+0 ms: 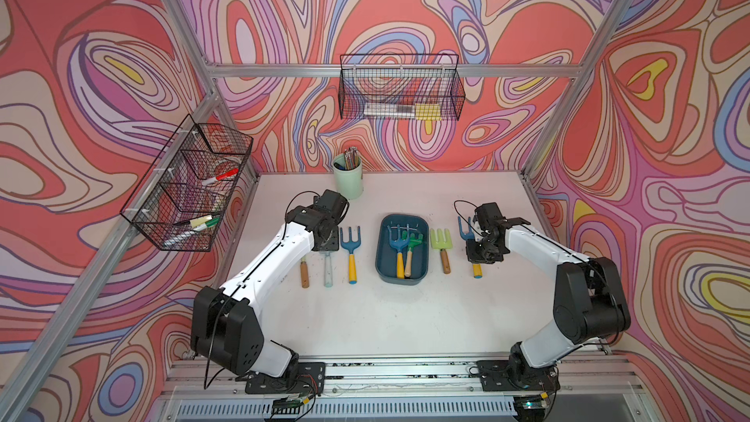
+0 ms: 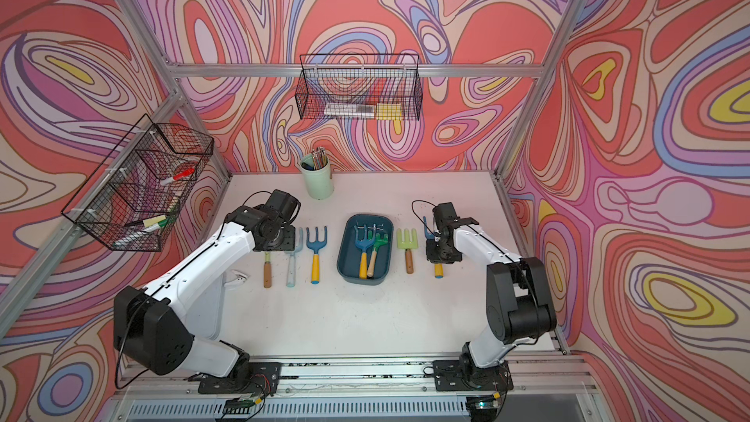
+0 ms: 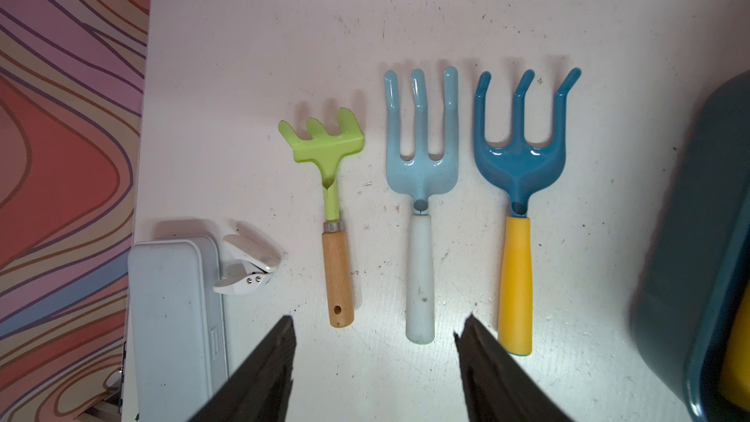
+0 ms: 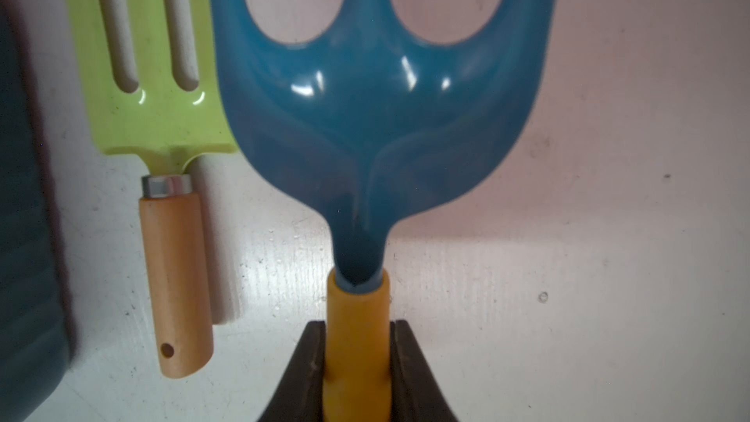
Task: Take the hand rake out of the storage box
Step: Place the rake at the center of the board.
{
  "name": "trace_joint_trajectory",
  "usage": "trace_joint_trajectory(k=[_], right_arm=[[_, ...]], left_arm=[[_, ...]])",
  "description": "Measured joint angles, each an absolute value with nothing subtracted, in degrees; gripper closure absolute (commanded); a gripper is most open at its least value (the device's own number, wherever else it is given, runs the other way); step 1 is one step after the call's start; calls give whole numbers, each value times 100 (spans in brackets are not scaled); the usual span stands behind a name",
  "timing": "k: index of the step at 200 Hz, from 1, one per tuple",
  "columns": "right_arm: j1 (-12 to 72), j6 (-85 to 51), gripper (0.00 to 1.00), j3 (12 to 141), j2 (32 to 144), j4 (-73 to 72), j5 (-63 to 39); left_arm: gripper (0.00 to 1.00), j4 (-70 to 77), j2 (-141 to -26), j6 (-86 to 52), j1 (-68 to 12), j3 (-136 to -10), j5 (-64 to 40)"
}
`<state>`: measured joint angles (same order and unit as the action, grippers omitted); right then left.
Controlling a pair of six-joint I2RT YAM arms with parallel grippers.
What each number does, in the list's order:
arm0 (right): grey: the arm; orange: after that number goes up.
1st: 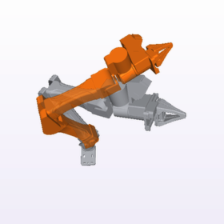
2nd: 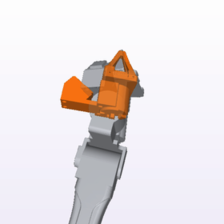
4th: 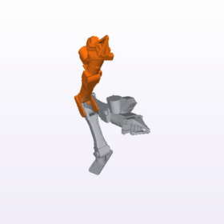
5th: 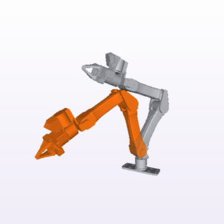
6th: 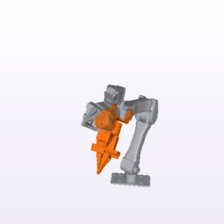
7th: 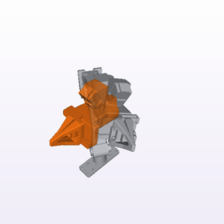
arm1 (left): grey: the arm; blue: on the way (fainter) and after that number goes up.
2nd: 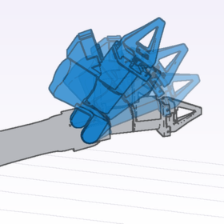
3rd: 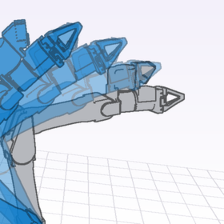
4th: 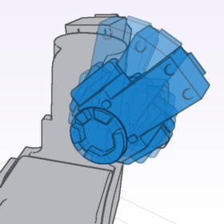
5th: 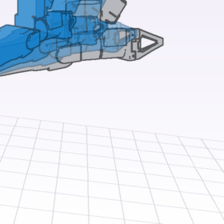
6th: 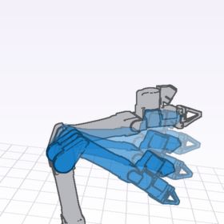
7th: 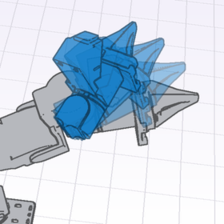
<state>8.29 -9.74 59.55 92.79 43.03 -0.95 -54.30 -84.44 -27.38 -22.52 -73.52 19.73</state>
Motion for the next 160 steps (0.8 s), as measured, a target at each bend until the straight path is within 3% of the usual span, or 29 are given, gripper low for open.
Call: trace_joint_trajectory(k=[160], right_arm=[[663, -622, 99, 6316, 10101, 4351, -410]], left_arm=[[33, -5450, -8444, -2694, -2252, -7393, 2064]])
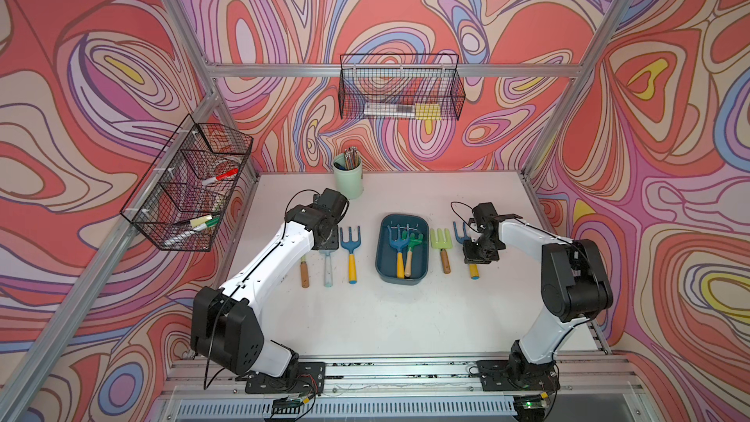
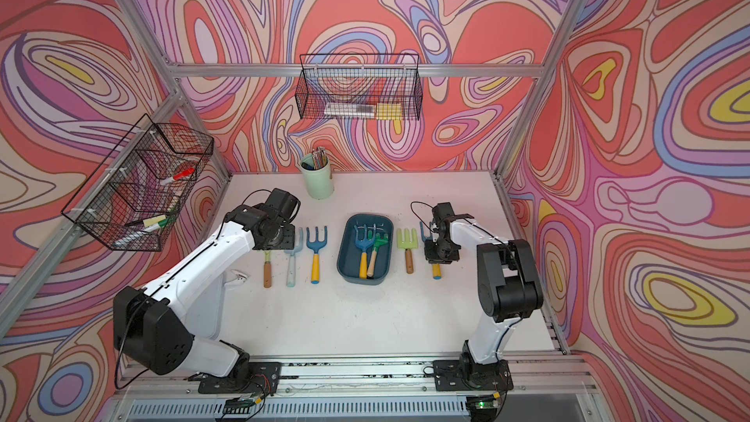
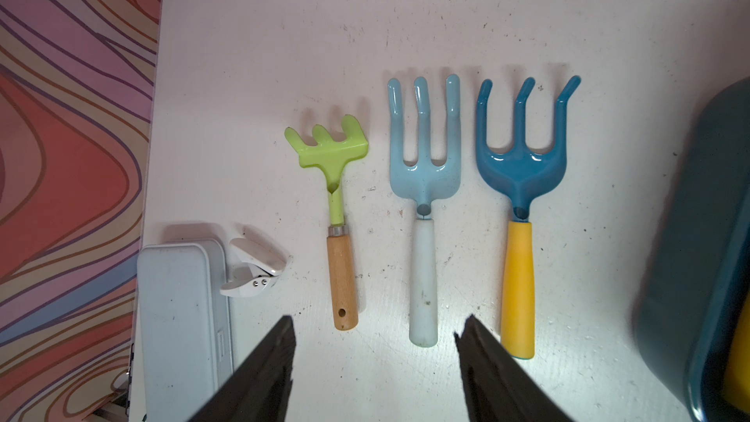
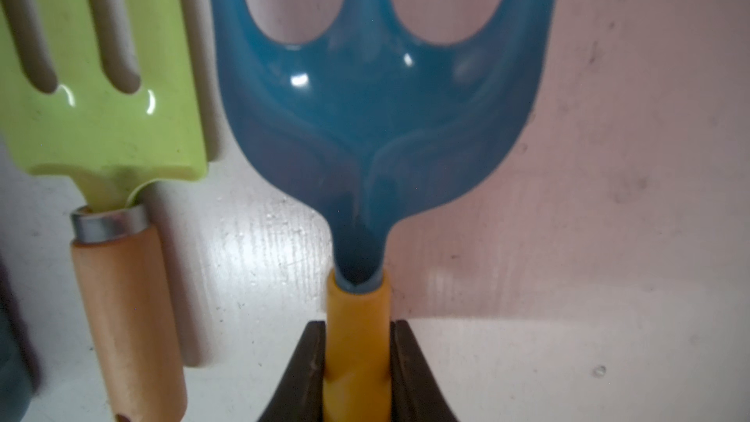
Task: Take the hand rake out of the storage box
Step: Place the rake at the center of the board.
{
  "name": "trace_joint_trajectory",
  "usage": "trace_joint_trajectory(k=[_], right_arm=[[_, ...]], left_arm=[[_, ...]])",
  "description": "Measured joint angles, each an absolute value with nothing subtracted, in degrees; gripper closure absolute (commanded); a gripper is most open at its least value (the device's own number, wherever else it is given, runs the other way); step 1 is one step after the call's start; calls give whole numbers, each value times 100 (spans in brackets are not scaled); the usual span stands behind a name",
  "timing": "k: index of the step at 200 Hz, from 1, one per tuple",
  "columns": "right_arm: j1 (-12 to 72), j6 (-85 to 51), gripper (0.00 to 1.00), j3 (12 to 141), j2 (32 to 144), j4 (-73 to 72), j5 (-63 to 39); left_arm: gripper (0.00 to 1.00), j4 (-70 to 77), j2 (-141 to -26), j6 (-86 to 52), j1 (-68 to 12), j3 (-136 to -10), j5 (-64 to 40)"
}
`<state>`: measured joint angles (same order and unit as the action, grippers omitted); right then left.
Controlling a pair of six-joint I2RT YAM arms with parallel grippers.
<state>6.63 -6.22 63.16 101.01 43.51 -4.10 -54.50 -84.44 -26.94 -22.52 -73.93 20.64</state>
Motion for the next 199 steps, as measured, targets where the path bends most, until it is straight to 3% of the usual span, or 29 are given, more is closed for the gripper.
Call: trace_joint_trajectory(k=[134, 199], right_arm=[[628, -539, 97, 6501, 10405, 4534, -545], [609, -628, 85, 6589, 10471, 4630, -591]], left_arm=[[33, -5492, -8444, -2679, -2252, -7542, 2169], [32, -5494, -8444, -2674, -2252, -7542, 2211]])
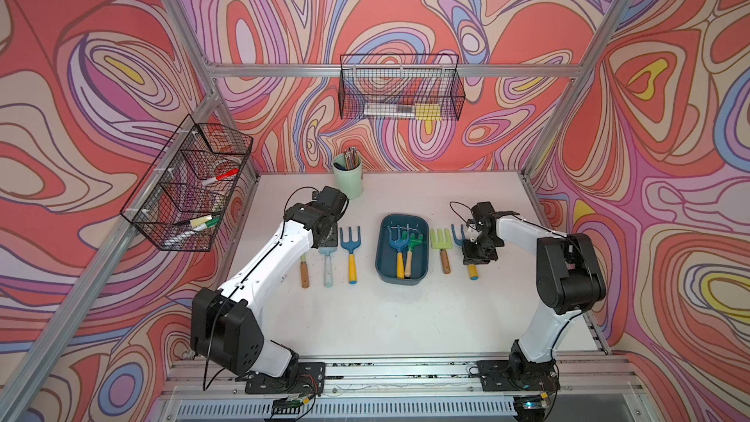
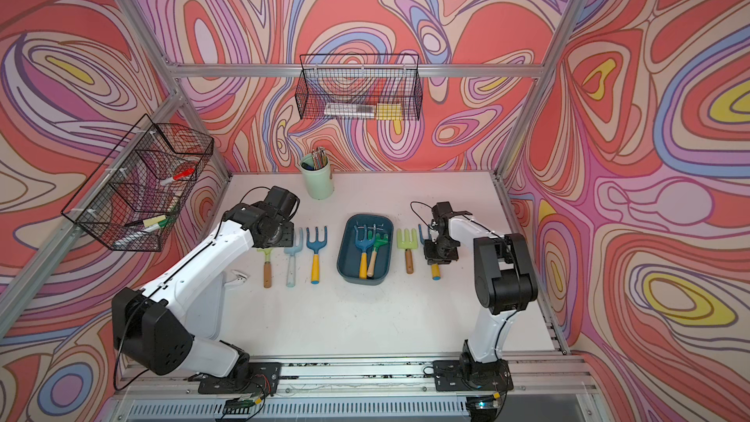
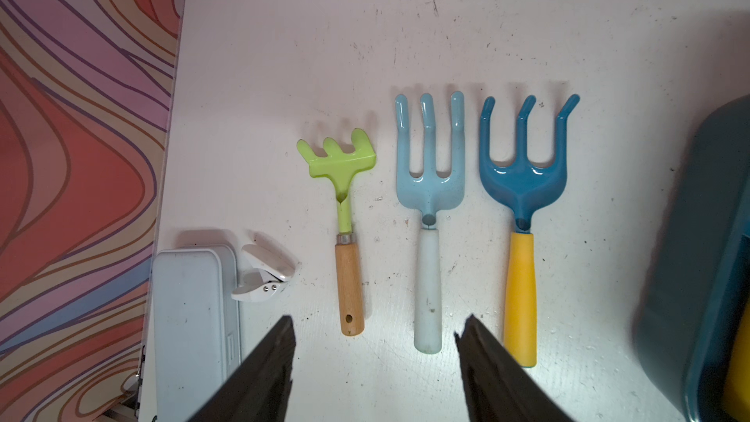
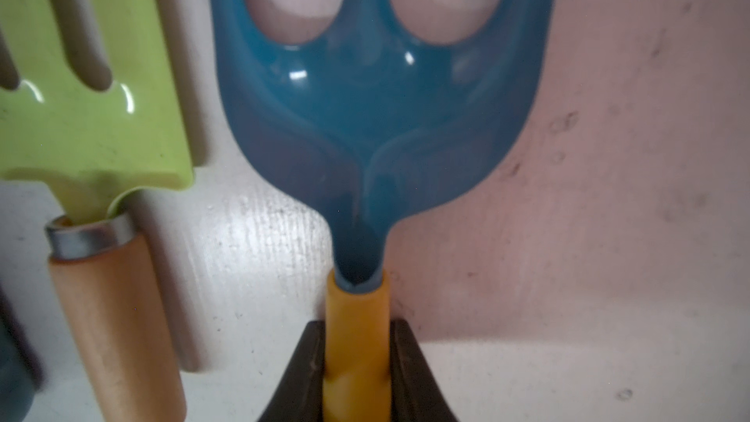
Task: Take the hand rake out of the storage box
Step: Place the rake at the center of the board.
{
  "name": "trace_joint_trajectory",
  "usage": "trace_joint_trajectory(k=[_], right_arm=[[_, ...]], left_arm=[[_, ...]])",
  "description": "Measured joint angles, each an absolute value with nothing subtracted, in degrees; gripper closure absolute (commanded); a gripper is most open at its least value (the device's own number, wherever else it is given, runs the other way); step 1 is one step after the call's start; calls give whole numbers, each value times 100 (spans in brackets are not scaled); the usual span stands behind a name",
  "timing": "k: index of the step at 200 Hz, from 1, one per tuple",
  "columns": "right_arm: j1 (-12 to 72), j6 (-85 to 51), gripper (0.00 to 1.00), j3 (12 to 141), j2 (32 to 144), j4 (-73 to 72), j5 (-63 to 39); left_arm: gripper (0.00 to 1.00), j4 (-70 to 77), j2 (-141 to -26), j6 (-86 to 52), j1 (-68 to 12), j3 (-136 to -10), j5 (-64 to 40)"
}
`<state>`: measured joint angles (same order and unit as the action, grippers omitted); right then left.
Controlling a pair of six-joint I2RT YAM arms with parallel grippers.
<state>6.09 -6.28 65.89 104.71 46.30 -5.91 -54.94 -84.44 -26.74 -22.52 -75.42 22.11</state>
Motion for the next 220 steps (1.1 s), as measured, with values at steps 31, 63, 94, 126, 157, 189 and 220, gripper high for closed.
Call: trace_joint_trajectory(k=[31, 63, 94, 126, 157, 189, 220], right_arm=[[609, -666, 77, 6589, 10471, 4630, -589], [609, -683, 73, 6589, 10471, 4630, -587], [609, -703, 68, 6591, 10473, 4641, -585], [607, -709, 67, 6602, 10473, 4696, -572], [607, -696, 65, 6602, 10468, 4746, -506], [580, -698, 62, 6595, 10396, 4731, -384], [565, -755, 61, 6670, 10169, 4757, -344]], left_arm=[[33, -5492, -8444, -2674, -2252, -7542, 2231], [33, -5492, -8444, -2670, -2252, -7542, 2235], [33, -5494, -8444, -2655, -2252, -7542, 2263], [33, -5498, -8444, -2639, -2252, -7542, 2274], [33, -5511, -8444, -2637, -2252, -7544, 2276], [32, -5586, -8444, -2637, -2252, -7642, 2272], [32, -5616, -8444, -2639, -2252, -7655, 2268]])
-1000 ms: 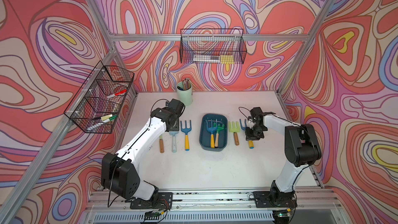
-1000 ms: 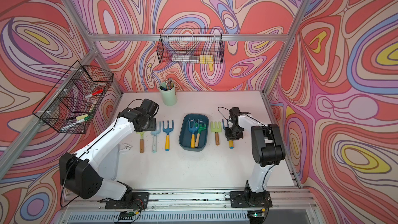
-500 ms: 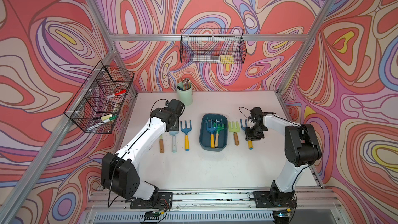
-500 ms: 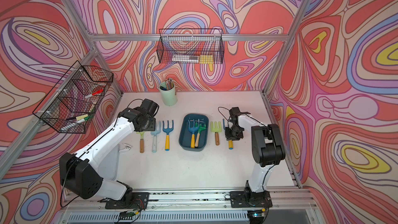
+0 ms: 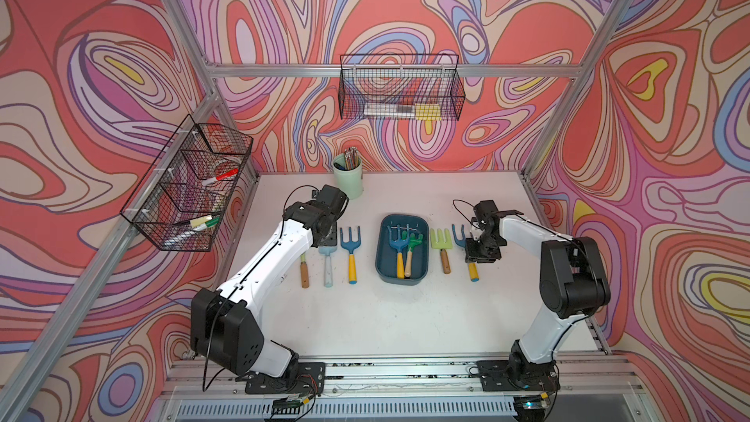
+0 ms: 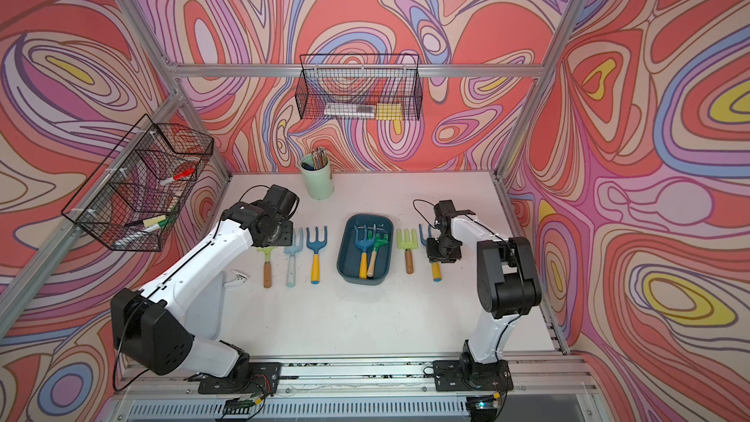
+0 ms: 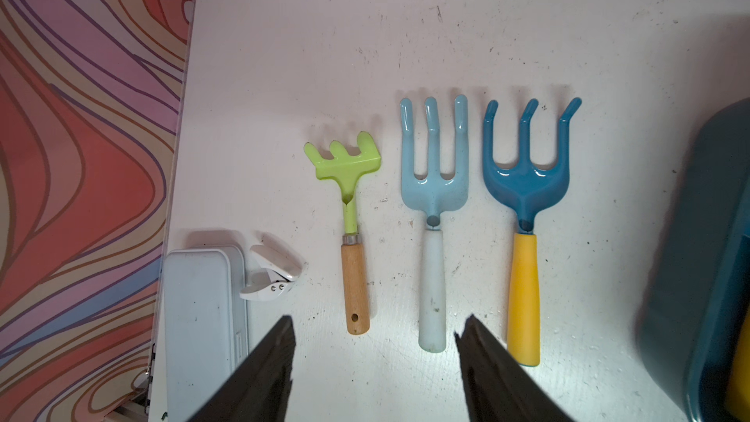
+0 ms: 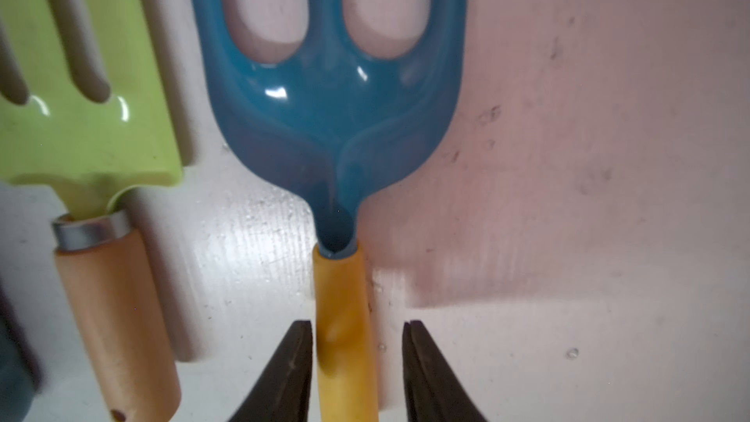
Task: Take the hand rake out of the storage box
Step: Place the rake at the center of the board, then pick up the rake from the storage box.
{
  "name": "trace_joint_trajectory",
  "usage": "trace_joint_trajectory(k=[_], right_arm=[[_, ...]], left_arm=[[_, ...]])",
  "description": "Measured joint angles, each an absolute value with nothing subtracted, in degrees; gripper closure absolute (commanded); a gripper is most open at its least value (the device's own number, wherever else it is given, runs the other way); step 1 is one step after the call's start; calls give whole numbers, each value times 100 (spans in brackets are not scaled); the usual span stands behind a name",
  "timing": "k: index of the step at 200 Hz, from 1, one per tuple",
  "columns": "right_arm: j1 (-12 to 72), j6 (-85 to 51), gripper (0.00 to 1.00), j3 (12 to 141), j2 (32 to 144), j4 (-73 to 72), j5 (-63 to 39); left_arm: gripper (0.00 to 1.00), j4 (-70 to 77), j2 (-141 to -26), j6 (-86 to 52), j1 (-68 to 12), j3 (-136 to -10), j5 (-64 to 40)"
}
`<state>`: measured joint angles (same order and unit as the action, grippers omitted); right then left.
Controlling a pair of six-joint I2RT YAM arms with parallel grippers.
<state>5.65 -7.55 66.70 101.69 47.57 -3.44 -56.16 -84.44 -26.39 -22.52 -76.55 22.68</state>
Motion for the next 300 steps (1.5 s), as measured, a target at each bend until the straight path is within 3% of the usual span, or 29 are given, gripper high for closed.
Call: trace_joint_trajectory(k=[76, 156, 210, 300], right_arm=[[740, -1153, 59, 7900, 9448, 4915, -346], [3138, -2609, 58, 8147, 9164, 5105, 390], [4252, -3472, 58, 8475, 9992, 5043, 882], [4554, -4023, 59, 8823, 11085, 4840, 1192]], left_arm=[[32, -5706, -8440, -2639, -2252, -7644, 2252], [32, -5706, -8440, -2657, -2252, -7634, 2154], [32, -5704, -8416, -2655, -2252, -7564, 2099], [32, -5704, -8248, -2655, -2252, -7524, 2102]])
